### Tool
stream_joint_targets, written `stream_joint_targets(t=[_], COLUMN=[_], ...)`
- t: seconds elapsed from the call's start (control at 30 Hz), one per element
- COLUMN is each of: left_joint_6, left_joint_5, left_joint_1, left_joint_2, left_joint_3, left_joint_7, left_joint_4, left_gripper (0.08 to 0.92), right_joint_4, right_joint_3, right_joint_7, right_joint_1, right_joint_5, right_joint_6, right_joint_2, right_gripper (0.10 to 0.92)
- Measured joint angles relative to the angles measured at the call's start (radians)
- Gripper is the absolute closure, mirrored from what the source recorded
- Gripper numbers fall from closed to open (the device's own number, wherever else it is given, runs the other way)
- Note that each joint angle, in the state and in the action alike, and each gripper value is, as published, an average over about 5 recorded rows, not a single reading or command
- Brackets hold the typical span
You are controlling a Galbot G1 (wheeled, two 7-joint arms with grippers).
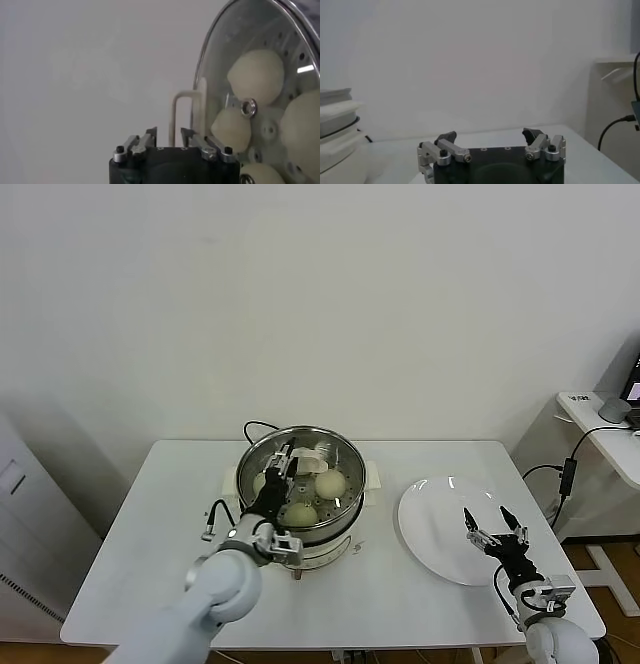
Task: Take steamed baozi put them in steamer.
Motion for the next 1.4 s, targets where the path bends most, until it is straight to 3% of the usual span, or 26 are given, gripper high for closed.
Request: stream_joint_targets(t=[0.27,0.37,0.6,0.83,1.1,1.4], left_joint_6=[-0.087,-0.107,-0.101,-0.08,-0.1,-0.133], left_joint_5=[-0.403,-0.601,-1.068,-1.388,-1.486,-1.486], left_joint_1=[0.026,0.034,0.066,0.157,0.302,0.384], left_joint_2=[0.104,0.127,0.119,0.105,0.073,0.042], left_joint_3=[-0.119,-0.182,-0.381,-0.569,-0.671,-0.678], left_joint_7=[0.104,0.116,0.002,-0.103,-0.132,-0.148], left_joint_4=[-0.165,-0.202,-0.237,-0.188,-0.106,-0.01], left_gripper=[0.224,0.185,0.177,0.177,0.177,0.177], right_joint_4=[0.005,0.017,0.06,0.103,0.141,0.181], right_joint_3=[-0.001,-0.004,-0.008,0.0,0.021,0.046], right_joint_7=[-0.009,-0.007,0.018,0.05,0.077,0.102], right_joint_1=[0.004,-0.002,-0.024,-0.04,-0.062,-0.097], right_joint_5=[0.006,0.015,0.024,0.001,-0.047,-0.101], right_joint_6=[-0.008,-0.021,-0.042,-0.055,-0.09,-0.125], right_joint_2=[0.009,0.009,0.009,0.018,0.031,0.038], right_gripper=[0.203,0.203,0.203,0.203,0.203,0.203])
